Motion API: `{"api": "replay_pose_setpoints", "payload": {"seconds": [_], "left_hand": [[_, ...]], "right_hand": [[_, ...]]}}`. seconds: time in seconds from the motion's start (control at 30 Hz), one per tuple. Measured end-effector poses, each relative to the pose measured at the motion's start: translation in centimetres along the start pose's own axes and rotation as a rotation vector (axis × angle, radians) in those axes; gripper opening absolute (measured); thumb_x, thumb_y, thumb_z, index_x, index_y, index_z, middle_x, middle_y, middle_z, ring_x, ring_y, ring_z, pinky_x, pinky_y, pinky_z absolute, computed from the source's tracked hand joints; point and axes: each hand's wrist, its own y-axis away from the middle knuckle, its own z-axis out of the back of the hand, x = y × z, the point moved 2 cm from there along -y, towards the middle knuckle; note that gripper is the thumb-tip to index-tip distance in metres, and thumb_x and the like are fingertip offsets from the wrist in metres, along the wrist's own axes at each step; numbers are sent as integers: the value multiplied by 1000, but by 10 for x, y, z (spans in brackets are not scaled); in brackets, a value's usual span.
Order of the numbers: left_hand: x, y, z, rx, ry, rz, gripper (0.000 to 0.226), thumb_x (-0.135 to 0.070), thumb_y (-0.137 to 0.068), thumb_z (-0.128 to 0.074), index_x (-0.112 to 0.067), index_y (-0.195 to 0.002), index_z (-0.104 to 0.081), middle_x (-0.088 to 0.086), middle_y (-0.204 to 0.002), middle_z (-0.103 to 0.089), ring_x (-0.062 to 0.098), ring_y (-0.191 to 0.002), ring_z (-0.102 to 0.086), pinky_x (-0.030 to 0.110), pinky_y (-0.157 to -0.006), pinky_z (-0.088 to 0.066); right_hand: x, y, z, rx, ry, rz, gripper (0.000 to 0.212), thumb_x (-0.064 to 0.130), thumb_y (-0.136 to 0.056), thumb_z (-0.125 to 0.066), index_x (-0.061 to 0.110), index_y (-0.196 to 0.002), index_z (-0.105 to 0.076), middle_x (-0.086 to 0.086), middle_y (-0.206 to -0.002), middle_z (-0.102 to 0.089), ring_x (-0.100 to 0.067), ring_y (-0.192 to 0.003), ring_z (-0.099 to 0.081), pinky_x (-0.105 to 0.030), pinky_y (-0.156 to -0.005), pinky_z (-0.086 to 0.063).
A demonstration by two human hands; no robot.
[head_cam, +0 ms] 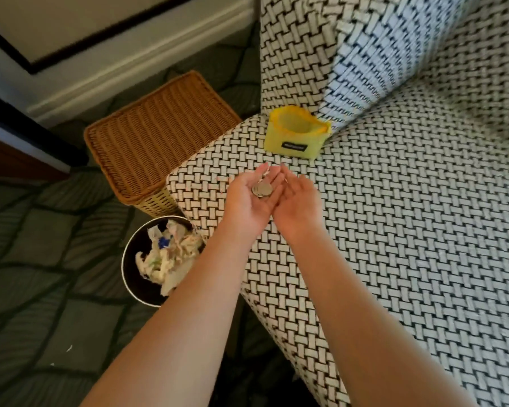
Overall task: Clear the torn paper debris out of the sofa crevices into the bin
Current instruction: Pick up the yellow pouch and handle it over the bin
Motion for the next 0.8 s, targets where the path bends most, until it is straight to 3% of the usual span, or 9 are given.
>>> {"api": "replay_pose_setpoints", "payload": {"seconds": [0.17, 0.23, 0.33, 0.4, 0.43, 0.5, 0.6, 0.73, 0.8], "left_hand": [[11, 1, -52, -48, -55, -36, 38, 6, -95, -36, 2, -133, -44, 13, -98, -58, 17, -85, -61, 27, -76, -56], [9, 4, -73, -23, -69, -61, 36, 7, -94, -39, 3, -130, -45, 11, -91, -59, 15, -78, -61, 23, -72, -56], [1, 1, -95, -1, -117, -136, 30, 8, -94, -38, 7, -123, -46, 12, -91, -59, 15, -80, -60, 25, -82, -54], [-7, -2, -105, -10, -140, -187, 34, 8, -94, -38, 7, -127, -45, 11, -94, -58, 14, -83, -60, 22, -77, -55], [-10, -5, -107, -30, -140, -203, 37, 9, -94, -37, 6, -130, -43, 10, -98, -58, 15, -87, -60, 23, -79, -55], [-15, -7, -109, -82, -145, -213, 41, 11, -93, -34, 6, -133, -40, 12, -121, -54, 19, -104, -57, 27, -93, -50], [-18, -10, -114, -146, -194, -194, 42, 13, -93, -31, 4, -133, -38, 14, -138, -44, 25, -121, -50, 34, -101, -45], [-19, -21, -109, -251, -218, -114, 38, 7, -94, -38, 3, -132, -40, 17, -137, -44, 30, -124, -47, 36, -99, -47], [-21, -30, -102, -299, -277, -94, 37, 2, -95, -42, 3, -132, -43, 20, -137, -44, 33, -121, -48, 30, -85, -54]], "right_hand": [[61, 11, -1, -23, 297, 172, 22, 12, -96, -42, 7, -109, -58, -8, -94, -64, -18, -86, -61, -29, -81, -49], [85, 9, -2, -97, 650, 339, 22, 8, -94, -43, 13, -110, -57, 0, -96, -59, -10, -77, -56, -26, -76, -50], [110, -4, -8, -131, 1039, 602, 30, 5, -90, -46, 18, -115, -55, -1, -112, -50, 1, -69, -46, -8, -56, -42], [116, -16, -12, -81, 1192, 674, 36, 5, -88, -50, 19, -121, -51, -4, -124, -46, -4, -83, -50, -8, -65, -42], [116, -21, -13, -56, 1287, 674, 40, 5, -87, -52, 18, -125, -48, -5, -128, -46, -11, -94, -52, -16, -75, -45], [112, -29, -10, -8, 1405, 618, 50, 7, -87, -54, 17, -133, -40, -7, -132, -47, -23, -110, -52, -32, -86, -46], [110, -35, -3, 36, 1468, 588, 52, 9, -87, -55, 16, -136, -39, -6, -130, -50, -22, -113, -51, -33, -88, -44], [107, -39, 1, 21, 1535, 615, 39, 12, -88, -56, 15, -126, -50, -7, -124, -49, -12, -93, -49, -21, -73, -39], [106, -41, -1, -10, 1517, 609, 31, 15, -88, -56, 15, -120, -55, -7, -121, -51, -9, -86, -46, -18, -63, -36]]}}
